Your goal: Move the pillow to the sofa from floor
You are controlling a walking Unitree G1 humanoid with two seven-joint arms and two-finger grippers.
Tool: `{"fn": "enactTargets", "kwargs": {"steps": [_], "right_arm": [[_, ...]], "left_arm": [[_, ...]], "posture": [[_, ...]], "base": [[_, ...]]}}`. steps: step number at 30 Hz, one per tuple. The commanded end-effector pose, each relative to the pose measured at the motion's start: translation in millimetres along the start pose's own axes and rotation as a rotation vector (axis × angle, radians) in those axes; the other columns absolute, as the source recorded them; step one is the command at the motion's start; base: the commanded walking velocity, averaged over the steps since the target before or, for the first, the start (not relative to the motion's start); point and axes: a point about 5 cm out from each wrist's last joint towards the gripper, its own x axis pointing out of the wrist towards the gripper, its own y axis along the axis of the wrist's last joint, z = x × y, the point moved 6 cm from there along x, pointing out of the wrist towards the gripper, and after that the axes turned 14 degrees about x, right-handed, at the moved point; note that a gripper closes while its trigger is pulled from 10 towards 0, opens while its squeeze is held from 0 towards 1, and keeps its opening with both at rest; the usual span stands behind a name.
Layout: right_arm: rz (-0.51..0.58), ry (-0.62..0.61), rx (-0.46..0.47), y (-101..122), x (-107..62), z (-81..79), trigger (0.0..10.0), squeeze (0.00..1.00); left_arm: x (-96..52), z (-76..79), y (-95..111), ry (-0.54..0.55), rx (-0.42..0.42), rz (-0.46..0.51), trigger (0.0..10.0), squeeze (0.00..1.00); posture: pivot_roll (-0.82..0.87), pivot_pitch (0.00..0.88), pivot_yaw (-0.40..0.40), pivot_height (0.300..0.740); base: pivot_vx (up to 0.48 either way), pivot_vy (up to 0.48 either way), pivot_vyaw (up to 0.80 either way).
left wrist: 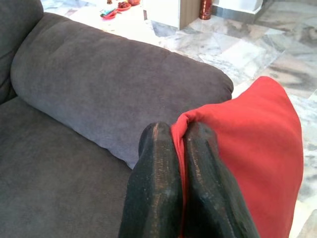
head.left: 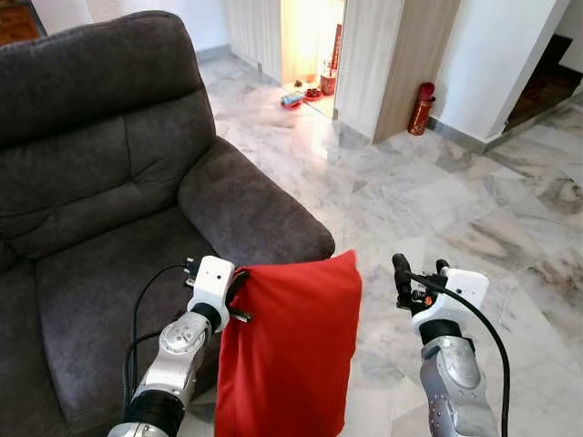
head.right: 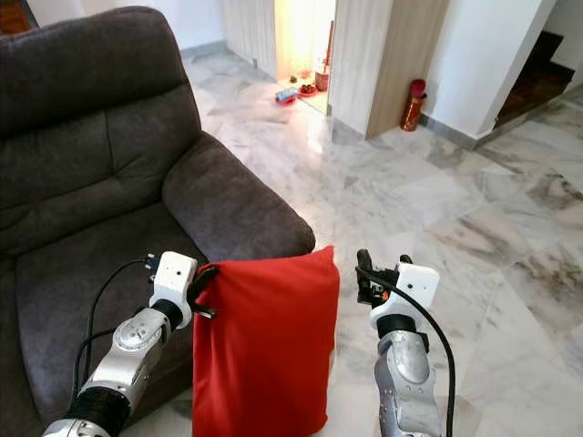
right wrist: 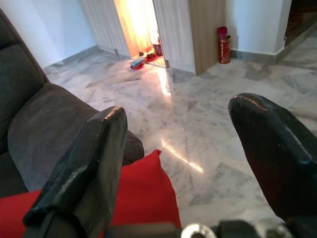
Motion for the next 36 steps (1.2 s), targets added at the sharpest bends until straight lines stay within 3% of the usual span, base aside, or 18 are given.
{"fn": "enactTargets", "kwargs": {"steps": [1, 9, 15, 16, 20, 27, 33, 36], "right_arm": [[-0.006, -0.001, 0.002, -1.0, 0.1, 0.6, 10.0, 0.00], [-0.005, 0.002, -0.006, 2.1, 2.8, 2.1, 10.0, 0.00], [0.000, 0.017, -0.012, 9.2, 10.0, -0.8, 10.0, 0.00], [-0.002, 0.029, -0.024, 12.7, 14.1, -1.6, 10.0, 0.00], [-0.033, 0.054, -0.096, 21.2, 24.3, 0.6, 10.0, 0.00], [-0.055, 0.072, -0.211, 36.8, 35.0, 3.1, 10.0, 0.00], [-0.163, 0.046, -0.263, 20.8, 35.3, 12.5, 10.0, 0.00], [-0.199, 0.038, -0.299, 13.9, 32.4, 16.3, 10.0, 0.00]], "left_arm": [[2.5, -17.9, 25.4, 0.057, 0.010, 0.096, 10.0, 0.00], [0.0, -19.0, 46.5, 0.023, 0.020, 0.163, 10.0, 0.00], [-4.5, -11.7, 70.3, -0.089, -0.046, 0.231, 10.0, 0.00], [-8.1, -3.9, 79.7, -0.174, -0.052, 0.254, 10.0, 0.00], [-19.1, 5.6, 94.7, -0.317, -0.074, 0.284, 10.0, 0.00], [-33.1, 13.5, 107.3, -0.476, -0.132, 0.284, 10.0, 0.00], [-49.1, 37.5, 113.3, -0.659, -0.181, 0.271, 10.0, 0.00], [-53.8, 43.8, 111.5, -0.701, -0.171, 0.255, 10.0, 0.00]], "posture": [[-0.04, 0.000, -0.006, 0.736], [-0.03, 0.000, -0.018, 0.736], [-0.02, 0.000, -0.033, 0.736], [-0.02, 0.000, -0.037, 0.736], [-0.02, 0.000, -0.042, 0.736], [-0.02, 0.000, -0.041, 0.736], [-0.02, 0.000, -0.038, 0.736], [-0.02, 0.000, -0.036, 0.736]], "base": [[0.000, 0.000, 0.00], [0.000, 0.000, 0.00], [0.000, 0.000, 0.00], [0.000, 0.000, 0.00], [0.000, 0.000, 0.00], [0.000, 0.000, 0.00], [0.000, 0.000, 0.00], [0.000, 0.000, 0.00]]}}
